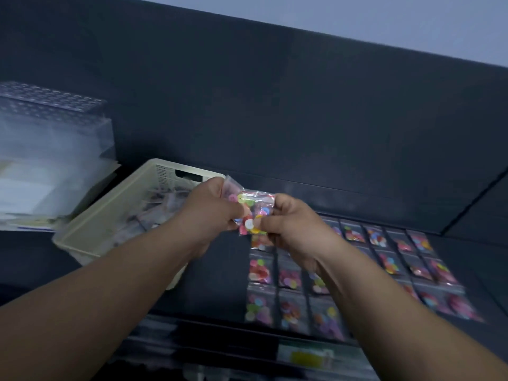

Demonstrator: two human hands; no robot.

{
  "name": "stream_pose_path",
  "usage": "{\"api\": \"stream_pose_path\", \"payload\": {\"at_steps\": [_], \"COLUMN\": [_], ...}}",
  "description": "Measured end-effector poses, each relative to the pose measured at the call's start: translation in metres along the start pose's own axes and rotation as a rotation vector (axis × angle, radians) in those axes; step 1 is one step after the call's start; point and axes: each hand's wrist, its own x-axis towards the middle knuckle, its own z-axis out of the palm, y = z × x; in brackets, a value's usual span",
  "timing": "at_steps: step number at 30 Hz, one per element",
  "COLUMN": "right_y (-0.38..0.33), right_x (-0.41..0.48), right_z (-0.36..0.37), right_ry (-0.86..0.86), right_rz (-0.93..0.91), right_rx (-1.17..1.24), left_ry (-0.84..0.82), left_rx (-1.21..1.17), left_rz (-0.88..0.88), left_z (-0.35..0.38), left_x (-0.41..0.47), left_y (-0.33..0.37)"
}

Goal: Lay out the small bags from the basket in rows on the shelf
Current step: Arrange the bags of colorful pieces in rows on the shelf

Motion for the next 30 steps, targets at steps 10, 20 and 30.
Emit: {"api": "stream_pose_path", "payload": {"at_steps": [10,20,30], "right_y": [0.032,0.051,0.1], "right_x": [-0.091,-0.154,-0.177], "right_z": [-0.141,-0.265,-0.325], "right_ry": [0.075,0.272,0.292], "right_rz": [0.109,0.168,0.442], "right_rx": [0.182,-0.013,-0.334], "left_ry": [-0.131,-0.137,-0.121], "left_rx": [0.043,0.053,0.012], "left_rz": [-0.105,-0.232,-0.384], "left_z": [0.157,0.238,0.261], "left_x": [-0.038,-0.052,-0.058], "left_y": [-0.035,-0.045,-0.047]}}
